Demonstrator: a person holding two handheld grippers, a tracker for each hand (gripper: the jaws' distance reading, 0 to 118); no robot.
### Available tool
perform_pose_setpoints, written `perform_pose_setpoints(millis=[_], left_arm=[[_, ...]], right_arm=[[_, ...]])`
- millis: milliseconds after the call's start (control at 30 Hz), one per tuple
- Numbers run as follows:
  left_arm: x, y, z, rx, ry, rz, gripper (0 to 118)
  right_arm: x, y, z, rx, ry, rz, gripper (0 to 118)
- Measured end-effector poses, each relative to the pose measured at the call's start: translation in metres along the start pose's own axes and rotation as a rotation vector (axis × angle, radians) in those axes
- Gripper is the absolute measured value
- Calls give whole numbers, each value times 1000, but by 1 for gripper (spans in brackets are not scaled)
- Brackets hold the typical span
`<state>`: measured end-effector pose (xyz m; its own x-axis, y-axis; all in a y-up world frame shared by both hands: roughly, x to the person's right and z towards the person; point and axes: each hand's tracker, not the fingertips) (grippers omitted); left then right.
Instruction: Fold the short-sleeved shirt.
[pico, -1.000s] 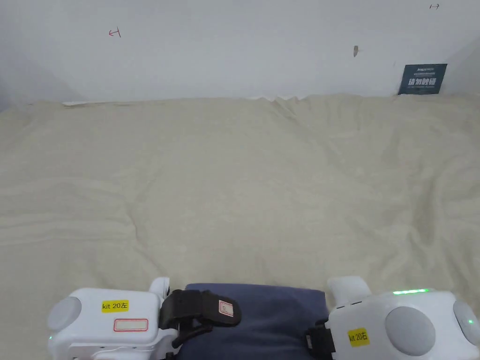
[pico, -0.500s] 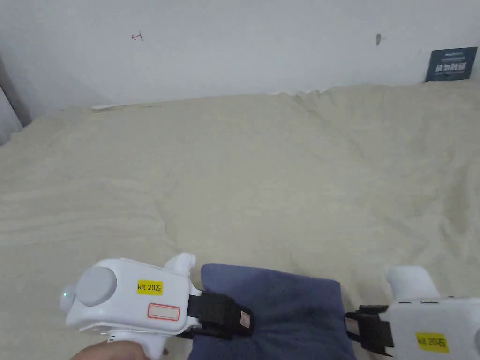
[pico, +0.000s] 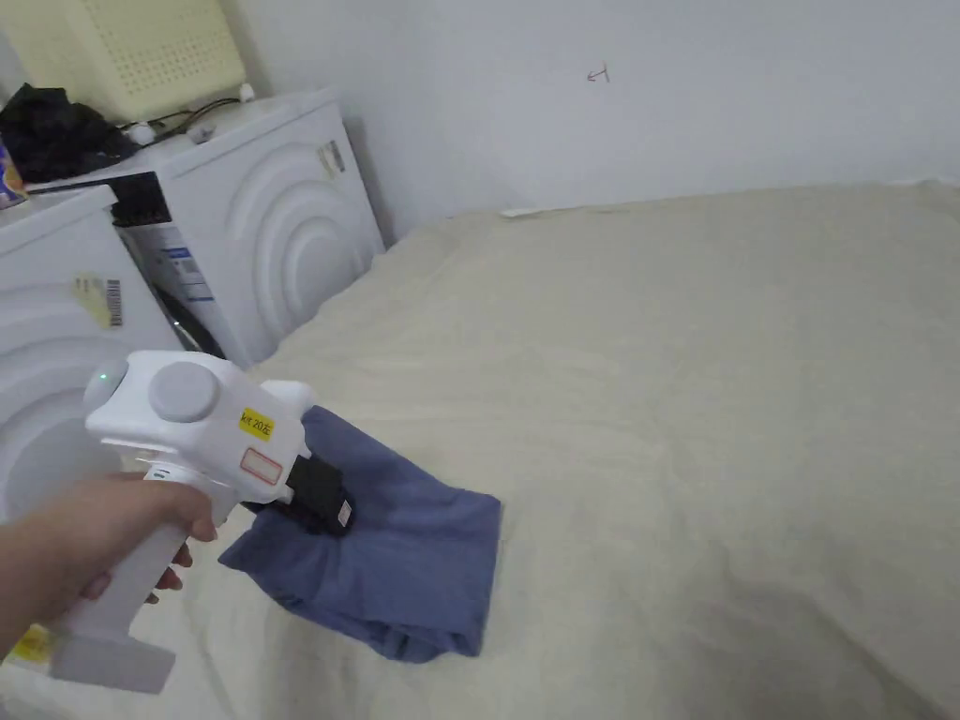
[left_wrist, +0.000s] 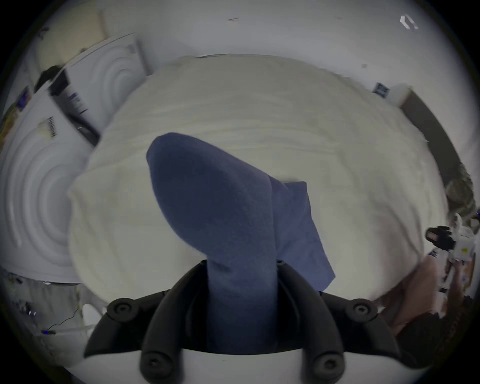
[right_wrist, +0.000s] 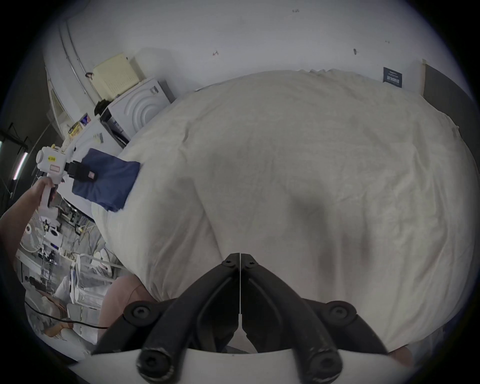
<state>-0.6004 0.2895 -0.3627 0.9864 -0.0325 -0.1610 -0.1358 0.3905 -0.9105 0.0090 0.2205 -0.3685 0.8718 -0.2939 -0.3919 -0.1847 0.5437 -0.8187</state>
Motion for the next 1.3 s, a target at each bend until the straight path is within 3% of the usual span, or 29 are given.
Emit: perform_pose_setpoints(millis=[100, 167, 267, 367, 400, 667, 700, 767, 800, 833, 867, 900, 1033, 1133, 1200, 1300], left_arm=[[-27, -3, -11, -26, 100, -23, 25], [-39, -8, -19, -36, 63, 16, 31], [-52, -15, -27, -35, 66, 64, 53], [-64, -20, -27, -13, 143, 87, 101], [-67, -20, -24, 12, 169, 97, 106], [-45, -17, 12, 258, 125, 236, 106], [-28, -18, 17, 300, 110, 239, 98], [7, -26, 24, 396, -3, 221, 65], [30, -32, 26, 448, -59, 217, 54], [56, -38, 27, 487, -102, 201, 54], [81, -43, 27, 513, -121, 186, 11], [111, -57, 29, 559, -85, 133, 0], [210, -80, 47, 738, -283, 68, 0], [274, -90, 71, 846, -266, -12, 0], [307, -90, 86, 917, -205, -58, 0], [341, -95, 109, 1075, -182, -17, 0]], right_arm=[[-9, 2, -7, -32, 45, -22, 0], [-16, 4, -8, -39, 43, -13, 0], [-22, 8, -8, -46, 24, 19, 0], [-22, 11, -5, -43, 19, 22, 0], [-22, 12, -5, -40, 17, 20, 0], [-9, 15, 8, 4, -10, -9, 0], [-6, 15, 11, 11, -13, -11, 0], [-3, 15, 18, 29, -17, -16, 0], [-1, 16, 23, 46, -22, -16, 0], [2, 15, 29, 77, -25, -12, 0], [4, 14, 34, 103, -28, -6, 0], [5, 14, 41, 125, -36, 1, 0], [18, 12, 68, 206, -85, -7, 0], [29, 10, 92, 293, -194, 11, 0], [34, 5, 112, 378, -197, 5, 0], [37, -1, 142, 524, -184, 0, 0]])
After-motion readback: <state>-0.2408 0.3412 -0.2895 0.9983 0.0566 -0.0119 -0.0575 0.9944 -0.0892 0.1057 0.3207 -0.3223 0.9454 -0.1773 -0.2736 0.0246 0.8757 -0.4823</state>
